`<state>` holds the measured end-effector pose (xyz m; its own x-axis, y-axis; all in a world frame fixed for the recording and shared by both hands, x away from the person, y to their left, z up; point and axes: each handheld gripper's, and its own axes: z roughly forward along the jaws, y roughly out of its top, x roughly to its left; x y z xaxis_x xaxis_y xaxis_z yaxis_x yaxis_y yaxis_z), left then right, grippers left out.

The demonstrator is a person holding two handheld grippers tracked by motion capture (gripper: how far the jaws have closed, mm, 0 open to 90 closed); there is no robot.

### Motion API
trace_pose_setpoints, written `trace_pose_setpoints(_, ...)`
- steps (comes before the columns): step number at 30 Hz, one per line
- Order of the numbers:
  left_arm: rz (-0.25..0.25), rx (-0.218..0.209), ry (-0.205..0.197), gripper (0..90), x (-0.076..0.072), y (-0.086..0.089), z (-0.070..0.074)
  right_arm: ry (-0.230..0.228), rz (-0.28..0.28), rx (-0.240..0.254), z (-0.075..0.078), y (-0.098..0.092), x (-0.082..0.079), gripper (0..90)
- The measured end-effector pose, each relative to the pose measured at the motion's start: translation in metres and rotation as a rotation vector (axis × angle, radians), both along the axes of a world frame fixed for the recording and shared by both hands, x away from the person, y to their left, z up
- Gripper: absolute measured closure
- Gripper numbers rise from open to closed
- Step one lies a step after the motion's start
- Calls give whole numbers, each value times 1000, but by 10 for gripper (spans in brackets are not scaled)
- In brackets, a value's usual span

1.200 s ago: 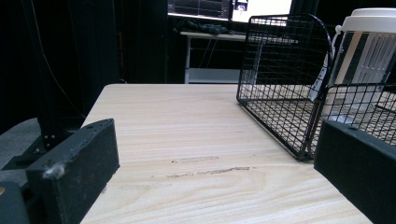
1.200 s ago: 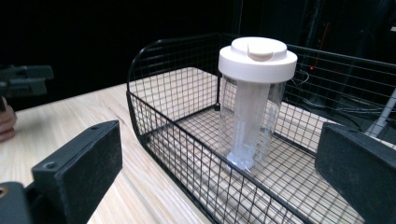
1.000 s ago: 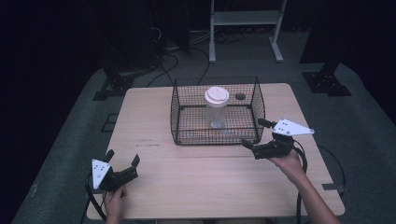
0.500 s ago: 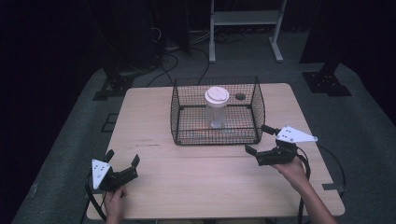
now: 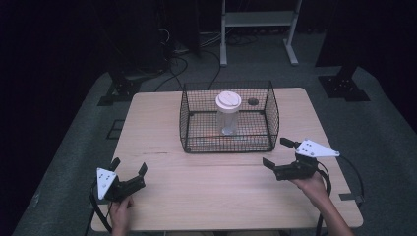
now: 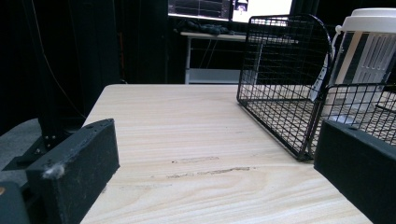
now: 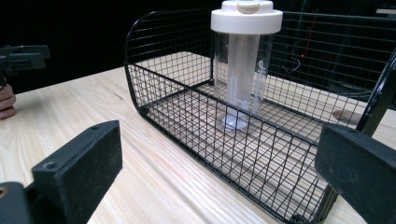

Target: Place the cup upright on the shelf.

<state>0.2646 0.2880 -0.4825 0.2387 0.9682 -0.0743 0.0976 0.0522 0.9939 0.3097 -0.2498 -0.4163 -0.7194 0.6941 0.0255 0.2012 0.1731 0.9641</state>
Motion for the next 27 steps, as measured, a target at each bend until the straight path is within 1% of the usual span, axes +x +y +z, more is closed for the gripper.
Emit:
trace_pose_setpoints(11, 0, 1, 0, 0, 0, 0, 0, 17, -20, 7, -12, -8, -10, 4)
trace_pose_setpoints(17, 0, 5, -1, 0, 0, 0, 0, 22, -30, 11, -18, -12, -15, 4)
trace_pose_setpoints(19, 0, 4, 0, 0, 0, 0, 0, 19, -34, 6, -20, -14, -17, 4)
trace_pose_setpoints(22, 0, 2, 0, 0, 0, 0, 0, 20, -36, 13, -23, -15, -21, 3)
trace_pose_setpoints(25, 0, 2, -1, 0, 0, 0, 0, 14, -45, -6, -25, -16, -26, 4)
trace_pose_setpoints(27, 0, 1, -1, 0, 0, 0, 0, 13, -46, -10, -26, -17, -30, 3)
